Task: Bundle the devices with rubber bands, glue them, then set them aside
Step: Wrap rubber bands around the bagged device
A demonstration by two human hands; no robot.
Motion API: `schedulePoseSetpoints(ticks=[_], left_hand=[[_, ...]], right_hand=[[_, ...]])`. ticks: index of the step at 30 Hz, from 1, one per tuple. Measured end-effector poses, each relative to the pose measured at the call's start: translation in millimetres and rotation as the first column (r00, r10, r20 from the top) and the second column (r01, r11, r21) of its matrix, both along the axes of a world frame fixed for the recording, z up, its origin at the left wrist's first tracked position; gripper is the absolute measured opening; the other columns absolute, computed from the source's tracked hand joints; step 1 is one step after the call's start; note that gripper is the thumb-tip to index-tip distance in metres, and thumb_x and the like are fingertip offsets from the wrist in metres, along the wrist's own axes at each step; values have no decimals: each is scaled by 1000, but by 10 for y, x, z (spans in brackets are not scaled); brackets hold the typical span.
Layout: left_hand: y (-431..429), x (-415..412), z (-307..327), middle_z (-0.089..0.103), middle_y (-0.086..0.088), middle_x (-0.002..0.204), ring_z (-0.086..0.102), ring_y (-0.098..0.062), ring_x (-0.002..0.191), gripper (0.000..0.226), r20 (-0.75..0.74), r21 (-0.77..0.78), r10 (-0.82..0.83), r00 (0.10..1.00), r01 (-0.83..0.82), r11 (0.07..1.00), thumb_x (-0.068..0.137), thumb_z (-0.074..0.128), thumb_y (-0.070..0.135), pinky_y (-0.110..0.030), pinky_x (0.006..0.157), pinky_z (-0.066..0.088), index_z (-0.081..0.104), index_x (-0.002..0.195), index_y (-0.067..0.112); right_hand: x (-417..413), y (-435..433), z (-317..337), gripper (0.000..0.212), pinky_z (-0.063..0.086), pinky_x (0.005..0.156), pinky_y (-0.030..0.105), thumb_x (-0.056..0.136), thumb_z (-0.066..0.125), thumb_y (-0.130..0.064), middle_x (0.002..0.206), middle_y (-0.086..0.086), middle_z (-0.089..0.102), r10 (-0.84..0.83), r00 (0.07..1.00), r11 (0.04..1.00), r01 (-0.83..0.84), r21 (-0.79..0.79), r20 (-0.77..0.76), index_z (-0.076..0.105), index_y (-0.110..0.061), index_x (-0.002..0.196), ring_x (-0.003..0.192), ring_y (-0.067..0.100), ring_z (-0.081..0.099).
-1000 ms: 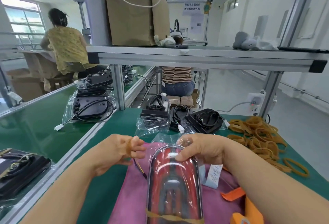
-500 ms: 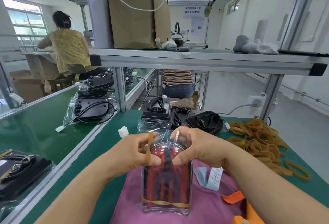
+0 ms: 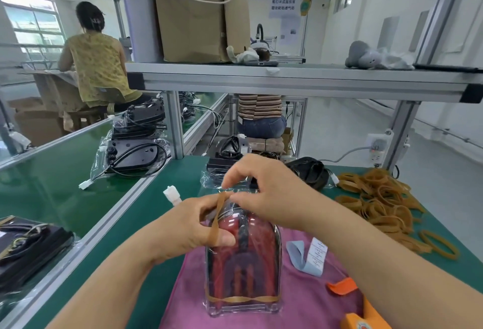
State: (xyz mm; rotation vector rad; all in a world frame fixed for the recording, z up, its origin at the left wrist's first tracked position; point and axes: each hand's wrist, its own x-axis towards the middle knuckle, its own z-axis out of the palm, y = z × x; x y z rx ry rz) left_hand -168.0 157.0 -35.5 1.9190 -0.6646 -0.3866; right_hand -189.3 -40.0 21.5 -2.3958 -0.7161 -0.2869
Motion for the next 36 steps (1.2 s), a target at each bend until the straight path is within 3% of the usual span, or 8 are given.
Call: schedulePoseSetpoints(ticks=[2, 4, 9, 15, 22, 27, 31, 36], left_hand=[[-1, 17, -6, 70, 19, 114, 64, 5, 103, 67, -13, 16, 16, 1000, -16, 1000, 59, 82, 37, -14, 87, 48, 64, 124, 38], [-2, 25, -12, 70, 17, 87, 61, 6, 80, 44, -19, -16, 1, 1000, -2, 1000, 58, 81, 35, -11, 73, 48, 73, 101, 33], [5, 35, -65, 60, 13, 68, 53, 2, 65, 20, -25, -104, -11, 1000, 9, 995, 56, 76, 25, -12, 61, 45, 70, 75, 28], [21, 44, -63, 69, 15, 79, 61, 5, 76, 31, -10, -81, -16, 1000, 15, 997, 61, 79, 28, -11, 70, 48, 73, 91, 35], [19, 25, -3, 71, 24, 96, 62, 9, 89, 44, 65, 0, -31, 997, 32, 1000, 73, 86, 27, -7, 77, 45, 70, 111, 42], [18, 8, 0, 63, 22, 130, 56, 4, 121, 62, 51, -27, -94, 994, 95, 995, 79, 82, 16, -6, 90, 44, 60, 128, 48], [33, 48, -50, 54, 30, 138, 47, 7, 131, 74, 58, 7, -28, 998, 28, 1000, 72, 86, 28, -21, 104, 43, 53, 133, 54], [23, 52, -66, 65, 23, 126, 62, -9, 118, 65, 104, 62, -4, 995, -3, 998, 68, 79, 43, -19, 96, 50, 54, 123, 64]], right_hand=[[-23, 135, -4, 20, 44, 90, 29, 82, 70, -13, 104, -1, 58, 43, 994, 989, -29, -144, 98, 71, -19, 101, 100, 12, 55], [-33, 230, -6, 21, 44, 90, 39, 82, 69, -16, 105, -2, 55, 59, 992, 972, -32, -234, 108, 71, -21, 102, 102, 14, 51], [14, 312, -8, 19, 40, 91, 36, 88, 65, -22, 107, -5, 58, 164, 976, 909, -94, -405, 142, 77, -27, 103, 102, 14, 47], [62, 277, 96, 16, 40, 97, 41, 95, 57, -29, 111, -7, 50, 178, 981, 825, -108, -555, 75, 71, -24, 101, 108, 13, 44], [93, 162, 221, 40, 39, 84, 28, 99, 51, -19, 88, 2, 53, 240, 970, 900, -238, -365, -42, 55, -9, 61, 91, 13, 47], [105, -6, 215, 53, 39, 79, 49, 103, 33, -27, 64, 21, 43, 247, 969, 915, -226, -334, 19, 42, 3, 60, 68, 33, 44], [91, -368, 207, 49, 19, 115, 36, 101, 26, -35, 64, -5, 46, 163, 971, 874, -59, -483, 176, 51, -15, 63, 79, 9, 41], [-97, -783, -77, 42, 7, 121, 43, 104, 20, -40, 72, -13, 45, 145, 951, 863, 14, -505, 274, 46, -29, 73, 90, 3, 39]])
